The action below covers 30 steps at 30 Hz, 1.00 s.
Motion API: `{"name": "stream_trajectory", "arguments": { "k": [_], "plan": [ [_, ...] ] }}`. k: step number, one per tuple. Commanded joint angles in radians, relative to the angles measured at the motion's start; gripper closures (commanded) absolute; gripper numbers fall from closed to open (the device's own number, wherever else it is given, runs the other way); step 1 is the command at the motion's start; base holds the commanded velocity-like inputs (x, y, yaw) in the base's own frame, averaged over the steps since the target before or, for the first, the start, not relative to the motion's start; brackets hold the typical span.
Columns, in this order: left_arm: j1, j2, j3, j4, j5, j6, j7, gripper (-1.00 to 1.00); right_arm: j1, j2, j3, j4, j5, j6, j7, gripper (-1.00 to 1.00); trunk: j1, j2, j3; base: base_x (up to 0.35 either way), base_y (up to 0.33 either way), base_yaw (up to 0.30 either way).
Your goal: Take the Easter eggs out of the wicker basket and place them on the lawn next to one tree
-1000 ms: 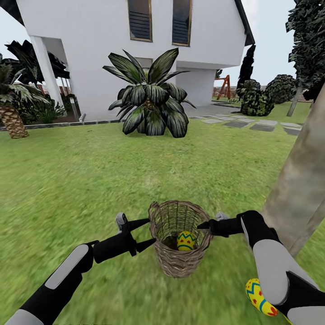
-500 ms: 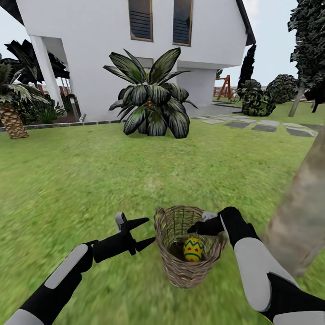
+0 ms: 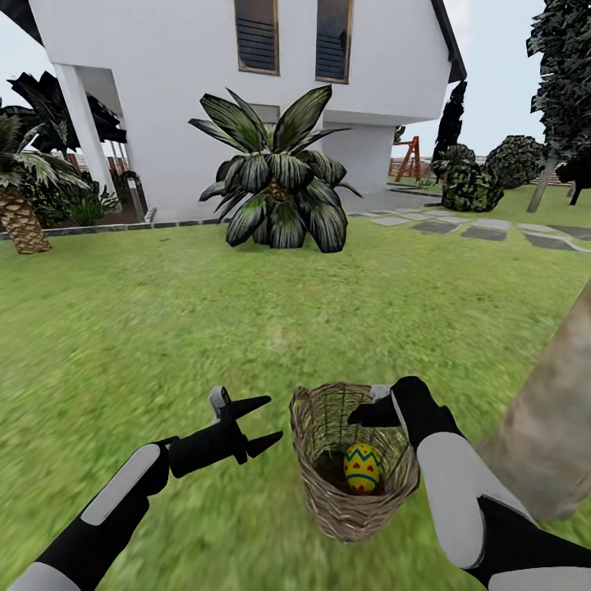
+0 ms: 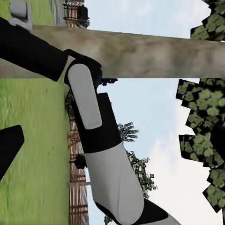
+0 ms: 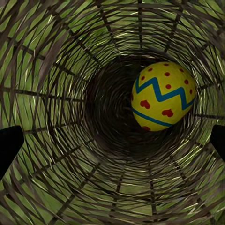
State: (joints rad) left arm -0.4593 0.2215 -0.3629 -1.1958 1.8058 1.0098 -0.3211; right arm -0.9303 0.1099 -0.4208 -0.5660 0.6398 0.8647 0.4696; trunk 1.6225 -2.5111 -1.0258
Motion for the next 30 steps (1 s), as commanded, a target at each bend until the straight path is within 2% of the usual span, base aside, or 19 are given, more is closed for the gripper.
{"name": "stream_trajectory", "arguments": {
  "k": [1, 7, 11, 24, 28, 30],
  "plan": [
    [-0.001, 0.001, -0.002, 0.0, -0.006, 0.0, -0.01, -1.0, -0.001, 0.002, -0.008, 0.001, 0.011, 0.002, 0.007, -1.0, 0.0, 0.0, -0.001, 0.004, 0.003, 0.0],
    [-0.001, 0.001, -0.002, 0.001, -0.006, 0.0, -0.011, -1.0, -0.001, 0.003, -0.008, 0.007, 0.011, 0.005, 0.006, -1.0, 0.0, 0.0, -0.002, 0.001, 0.0, -0.014],
    [-0.001, 0.001, -0.002, 0.001, -0.006, 0.001, -0.011, -1.0, -0.001, 0.004, -0.009, 0.009, 0.011, 0.005, 0.006, -1.0, 0.0, 0.0, 0.001, 0.059, 0.053, -0.197],
    [-0.001, 0.001, -0.002, 0.001, -0.004, 0.001, -0.011, -1.0, -0.001, 0.004, -0.007, 0.015, 0.019, 0.002, -0.001, -1.0, 0.0, 0.0, 0.013, 0.198, 0.221, -0.248],
    [-0.001, 0.001, -0.002, 0.0, -0.004, 0.0, -0.011, -1.0, -0.001, 0.019, -0.007, 0.042, 0.015, -0.001, -0.118, -1.0, 0.0, 0.0, 0.016, 0.04, 0.044, -0.25],
    [-0.001, 0.002, -0.002, 0.0, -0.004, 0.0, -0.011, -1.0, -0.001, 0.025, -0.007, 0.059, 0.014, -0.003, -0.155, -1.0, 0.0, 0.0, 0.017, 0.007, 0.007, -0.244]
  ]
}}
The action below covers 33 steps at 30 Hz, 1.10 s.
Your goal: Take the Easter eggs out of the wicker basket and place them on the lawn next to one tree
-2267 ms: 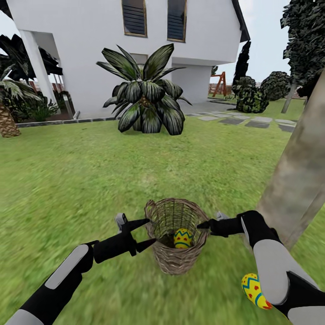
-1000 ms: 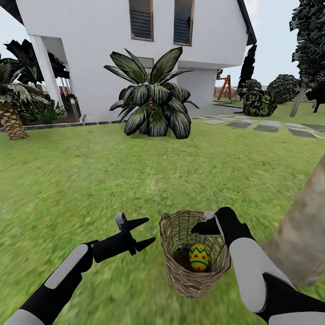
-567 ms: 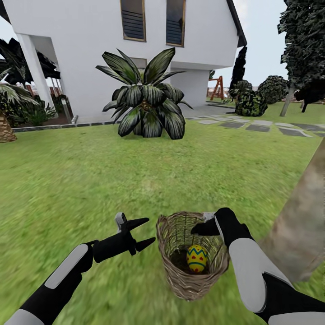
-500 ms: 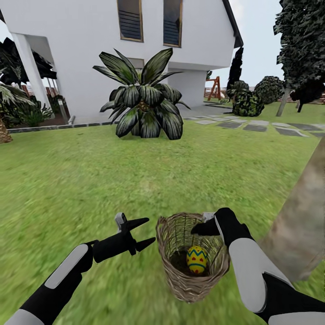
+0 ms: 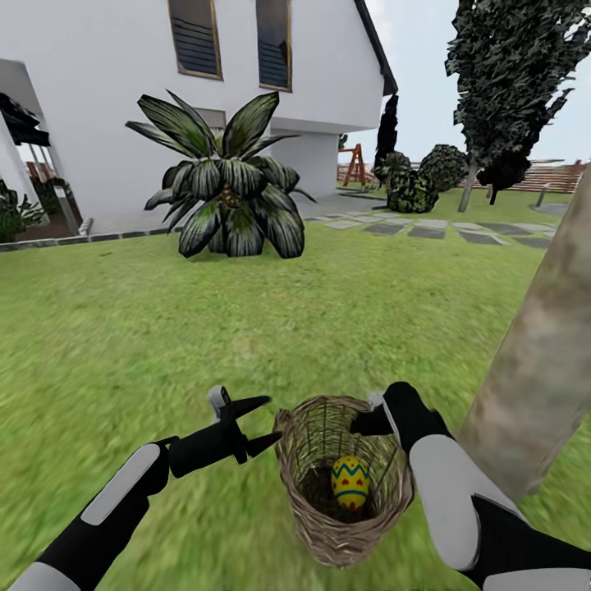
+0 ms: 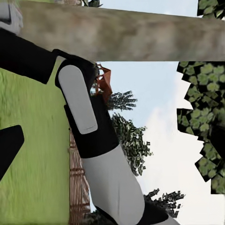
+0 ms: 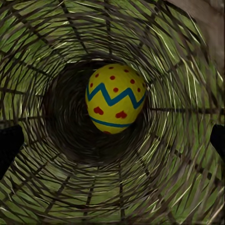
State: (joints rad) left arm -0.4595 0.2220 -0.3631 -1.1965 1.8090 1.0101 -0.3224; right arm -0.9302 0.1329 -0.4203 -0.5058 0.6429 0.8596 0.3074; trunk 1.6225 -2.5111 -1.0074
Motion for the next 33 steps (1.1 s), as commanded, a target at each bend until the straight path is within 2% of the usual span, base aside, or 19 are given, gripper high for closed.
{"name": "stream_trajectory", "arguments": {
  "k": [1, 10, 14, 20, 27, 33],
  "plan": [
    [-0.001, 0.001, -0.002, 0.0, -0.007, 0.0, -0.01, -1.0, -0.001, 0.002, -0.008, 0.003, 0.011, 0.002, 0.002, -1.0, 0.0, -0.001, -0.005, 0.003, 0.003, -0.22],
    [-0.001, 0.0, -0.002, 0.0, -0.008, 0.0, -0.01, -1.0, -0.001, 0.004, -0.008, 0.026, 0.011, -0.032, -0.007, -1.0, 0.004, -0.003, -0.039, 0.0, 0.001, -0.048],
    [-0.001, 0.0, -0.002, 0.0, -0.008, 0.0, -0.011, -1.0, -0.001, 0.015, -0.008, 0.057, 0.012, -0.078, -0.007, -1.0, 0.006, -0.004, -0.054, 0.0, 0.0, 0.0],
    [-0.001, 0.0, -0.002, 0.0, -0.008, 0.0, -0.011, -1.0, -0.001, 0.022, -0.008, 0.071, 0.012, -0.095, -0.004, -1.0, 0.009, -0.005, -0.078, 0.0, 0.0, 0.0],
    [-0.001, 0.001, -0.001, 0.0, -0.008, 0.001, -0.011, -1.0, -0.001, 0.022, -0.008, 0.072, 0.012, -0.102, -0.005, -1.0, 0.009, -0.005, -0.078, 0.013, 0.0, 0.0],
    [-0.001, 0.001, -0.001, 0.001, -0.007, 0.001, -0.011, -1.0, -0.001, 0.021, -0.008, 0.072, 0.012, -0.102, -0.007, -1.0, 0.009, -0.005, -0.076, 0.277, 0.062, -0.048]
  ]
}}
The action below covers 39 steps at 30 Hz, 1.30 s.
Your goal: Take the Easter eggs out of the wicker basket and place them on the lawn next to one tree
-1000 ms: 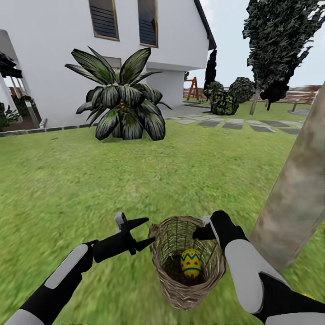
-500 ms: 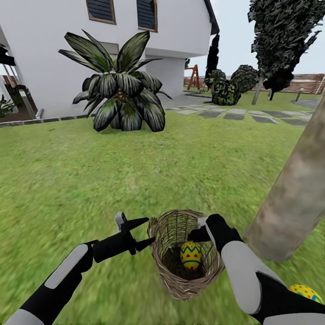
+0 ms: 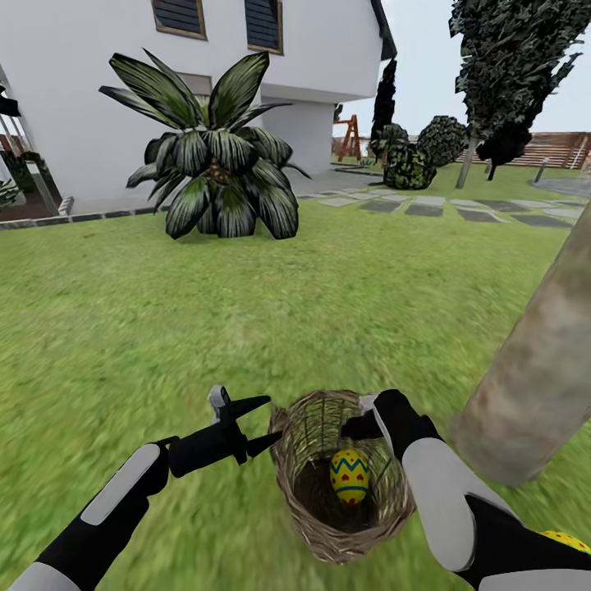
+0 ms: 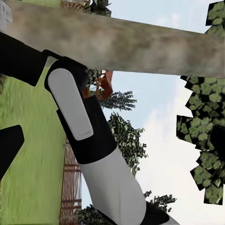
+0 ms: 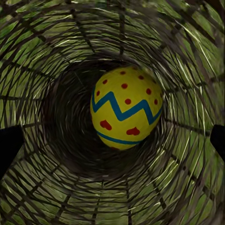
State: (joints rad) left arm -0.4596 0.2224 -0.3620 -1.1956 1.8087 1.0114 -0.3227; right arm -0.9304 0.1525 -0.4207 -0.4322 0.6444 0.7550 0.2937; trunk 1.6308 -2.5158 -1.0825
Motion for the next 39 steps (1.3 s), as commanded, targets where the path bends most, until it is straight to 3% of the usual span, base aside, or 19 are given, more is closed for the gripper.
{"name": "stream_trajectory", "arguments": {
  "k": [1, 10, 27, 34, 39],
  "plan": [
    [-0.001, 0.001, -0.002, 0.001, -0.006, 0.0, -0.01, -1.0, -0.001, 0.002, -0.007, -0.002, 0.011, 0.003, 0.007, -1.0, 0.0, 0.0, 0.0, 0.327, 0.13, -0.172],
    [-0.001, 0.001, -0.003, 0.0, -0.006, 0.0, -0.01, -1.0, -0.001, 0.002, -0.007, 0.0, 0.011, 0.006, 0.006, -1.0, 0.0, 0.0, 0.007, 0.162, 0.087, -0.163],
    [-0.001, 0.001, -0.003, -0.001, -0.008, 0.0, -0.01, -1.0, -0.001, 0.002, -0.007, 0.028, 0.011, -0.001, 0.003, -1.0, 0.008, -0.004, -0.059, 0.001, 0.0, -0.002],
    [-0.001, 0.001, -0.003, -0.002, -0.008, 0.001, -0.01, -1.0, -0.001, 0.009, -0.007, 0.076, 0.011, -0.075, -0.094, -1.0, 0.011, -0.006, -0.086, 0.0, 0.0, 0.0],
    [0.001, 0.007, 0.001, -0.016, -0.009, 0.002, -0.021, -1.0, -0.001, 0.01, -0.007, 0.091, 0.011, -0.099, -0.111, -1.0, 0.013, -0.007, -0.105, 0.0, 0.0, 0.0]
  ]
}}
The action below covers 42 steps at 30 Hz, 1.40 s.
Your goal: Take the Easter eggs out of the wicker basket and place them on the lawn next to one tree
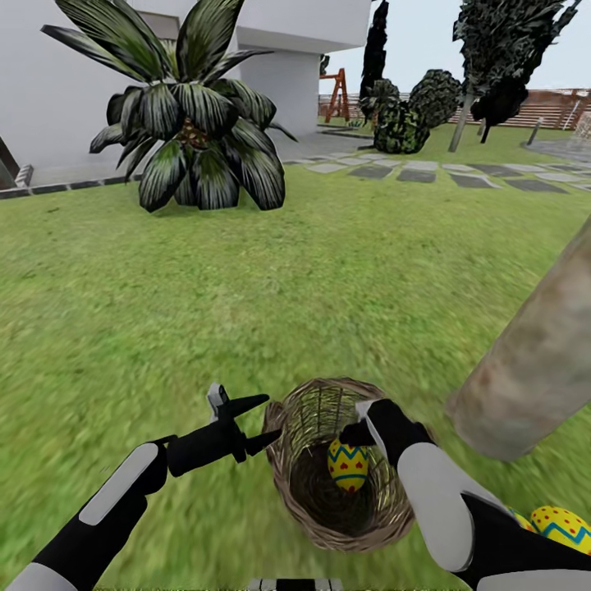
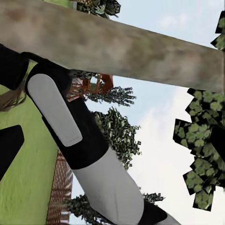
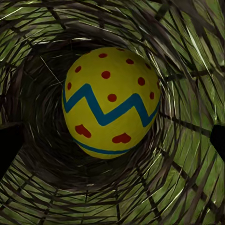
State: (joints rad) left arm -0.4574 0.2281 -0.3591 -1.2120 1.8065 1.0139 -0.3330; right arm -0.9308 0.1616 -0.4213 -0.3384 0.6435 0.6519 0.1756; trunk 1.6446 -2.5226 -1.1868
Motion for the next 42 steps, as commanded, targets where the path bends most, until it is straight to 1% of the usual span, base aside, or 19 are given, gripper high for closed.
{"name": "stream_trajectory", "arguments": {
  "k": [1, 2, 3, 4, 5, 6, 7, 8, 9, 11, 13, 26, 30, 32, 33, 36, 38, 42],
  "plan": [
    [0.0, 0.016, 0.004, -0.007, -0.007, -0.002, -0.026, -1.0, 0.0, 0.001, -0.007, -0.002, 0.012, 0.003, 0.007, -1.0, 0.0, -0.001, -0.005, 0.0, 0.0, 0.0],
    [0.0, 0.032, 0.007, -0.017, -0.007, -0.002, -0.043, -1.0, 0.0, 0.001, -0.007, -0.002, 0.012, 0.002, 0.007, -1.0, 0.001, -0.001, -0.009, 0.0, 0.0, 0.0],
    [0.0, 0.059, 0.009, -0.031, -0.007, -0.003, -0.07, -1.0, 0.0, 0.001, -0.007, -0.002, 0.012, 0.002, 0.007, -1.0, 0.001, -0.001, -0.013, 0.0, 0.0, 0.0],
    [0.0, 0.089, 0.01, -0.038, -0.008, -0.004, -0.114, -1.0, 0.0, 0.001, -0.007, -0.002, 0.012, 0.002, 0.007, -1.0, 0.002, -0.001, -0.016, 0.0, 0.0, 0.0],
    [0.0, 0.128, 0.027, -0.029, -0.01, -0.005, -0.172, -1.0, 0.0, 0.001, -0.007, -0.002, 0.011, 0.001, 0.007, -1.0, 0.002, -0.002, -0.02, 0.0, 0.0, 0.0],
    [0.0, 0.156, 0.038, -0.028, -0.009, -0.005, -0.186, -1.0, 0.0, 0.001, -0.007, -0.002, 0.011, -0.001, 0.007, -1.0, 0.002, -0.002, -0.024, 0.0, 0.0, 0.0],
    [0.001, 0.177, 0.043, -0.028, -0.009, -0.005, -0.204, -1.0, 0.0, 0.001, -0.007, -0.002, 0.011, -0.006, 0.007, -1.0, 0.003, -0.002, -0.028, 0.0, 0.0, 0.0],
    [0.003, 0.19, 0.046, -0.027, -0.009, -0.005, -0.231, -1.0, 0.0, 0.001, -0.007, -0.002, 0.011, -0.011, 0.007, -1.0, 0.003, -0.002, -0.032, 0.0, 0.0, 0.0],
    [0.006, 0.195, 0.047, -0.026, -0.009, -0.005, -0.246, -1.0, 0.0, 0.001, -0.007, -0.002, 0.011, -0.012, 0.007, -1.0, 0.004, -0.003, -0.036, 0.0, 0.0, 0.0],
    [0.008, 0.203, 0.048, -0.015, -0.009, -0.005, -0.264, -1.0, 0.0, 0.001, -0.007, -0.002, 0.011, -0.013, 0.007, -1.0, 0.005, -0.003, -0.043, 0.0, 0.0, 0.0],
    [0.008, 0.204, 0.049, -0.005, -0.009, -0.005, -0.266, -1.0, 0.0, 0.001, -0.007, -0.002, 0.012, -0.013, 0.007, -1.0, 0.006, -0.003, -0.051, 0.0, 0.0, 0.0],
    [0.008, 0.204, 0.049, 0.0, -0.009, -0.005, -0.267, -1.0, 0.0, 0.002, -0.007, -0.002, 0.012, -0.016, 0.014, -1.0, 0.011, -0.006, -0.101, 0.0, 0.0, 0.0],
    [0.008, 0.204, 0.049, 0.0, -0.009, -0.005, -0.267, -1.0, 0.0, 0.003, -0.007, -0.002, 0.011, -0.029, 0.017, -1.0, 0.013, -0.007, -0.117, 0.0, 0.0, 0.0],
    [0.008, 0.204, 0.049, 0.0, -0.009, -0.005, -0.267, -1.0, 0.0, 0.003, -0.007, -0.002, 0.01, -0.062, 0.017, -1.0, 0.014, -0.008, -0.125, 0.0, 0.0, 0.0],
    [0.008, 0.203, 0.049, 0.001, -0.009, -0.005, -0.267, -1.0, 0.0, 0.003, -0.007, -0.002, 0.01, -0.08, 0.018, -1.0, 0.014, -0.008, -0.125, 0.0, 0.0, 0.0],
    [0.008, 0.203, 0.049, 0.001, -0.009, -0.005, -0.267, -1.0, 0.0, 0.003, -0.007, 0.024, 0.009, -0.173, 0.018, -1.0, 0.014, -0.008, -0.125, 0.0, 0.0, 0.0],
    [0.008, 0.203, 0.049, 0.0, -0.009, -0.005, -0.267, -1.0, 0.0, 0.003, -0.008, 0.033, 0.009, -0.23, 0.017, -1.0, 0.015, -0.008, -0.132, 0.0, 0.0, 0.0],
    [0.008, 0.202, 0.049, 0.0, -0.009, -0.005, -0.267, -1.0, 0.0, 0.004, -0.007, 0.048, 0.008, -0.254, 0.013, -1.0, 0.015, -0.008, -0.132, 0.0, 0.0, 0.0]
  ]
}}
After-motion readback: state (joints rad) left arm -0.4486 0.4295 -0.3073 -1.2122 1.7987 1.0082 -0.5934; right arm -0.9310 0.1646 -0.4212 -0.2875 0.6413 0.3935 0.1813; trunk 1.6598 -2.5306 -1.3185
